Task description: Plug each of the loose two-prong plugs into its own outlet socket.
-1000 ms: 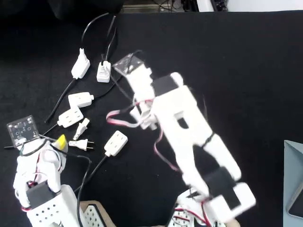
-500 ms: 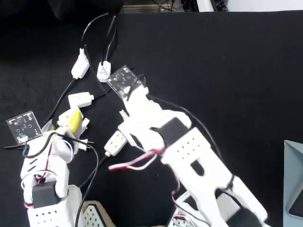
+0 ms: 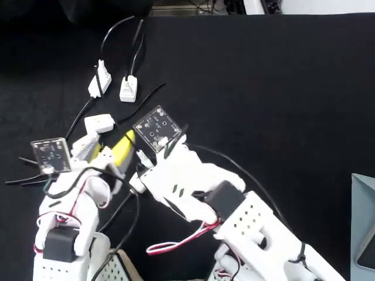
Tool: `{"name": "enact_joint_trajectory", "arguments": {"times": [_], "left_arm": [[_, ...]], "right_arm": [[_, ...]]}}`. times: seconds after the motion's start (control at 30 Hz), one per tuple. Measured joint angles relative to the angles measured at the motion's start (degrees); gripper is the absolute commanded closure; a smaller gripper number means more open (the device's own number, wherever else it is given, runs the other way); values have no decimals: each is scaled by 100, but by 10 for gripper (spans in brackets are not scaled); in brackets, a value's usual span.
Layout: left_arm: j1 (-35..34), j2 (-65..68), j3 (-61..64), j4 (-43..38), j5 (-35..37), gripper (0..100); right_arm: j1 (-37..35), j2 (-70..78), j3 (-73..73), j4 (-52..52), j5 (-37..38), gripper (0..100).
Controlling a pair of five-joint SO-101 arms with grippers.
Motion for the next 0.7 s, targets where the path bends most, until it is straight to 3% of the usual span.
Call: {"name": "enact_joint_trajectory", "arguments": {"times": [0.17,0.33,0.63,0.7], "left_arm": [[633,0,-475,545,-26,758],[1073,-26,-774,853,-703,758],[1143,-26,-774,853,-932,758],[826,-26,-774,853,-932,758]], "right_arm": [[9,-79,70,-18,0,987],[9,-88,88,-18,0,987],[18,-88,396,-62,0,987],[105,-88,448,-193,9,987]]}}
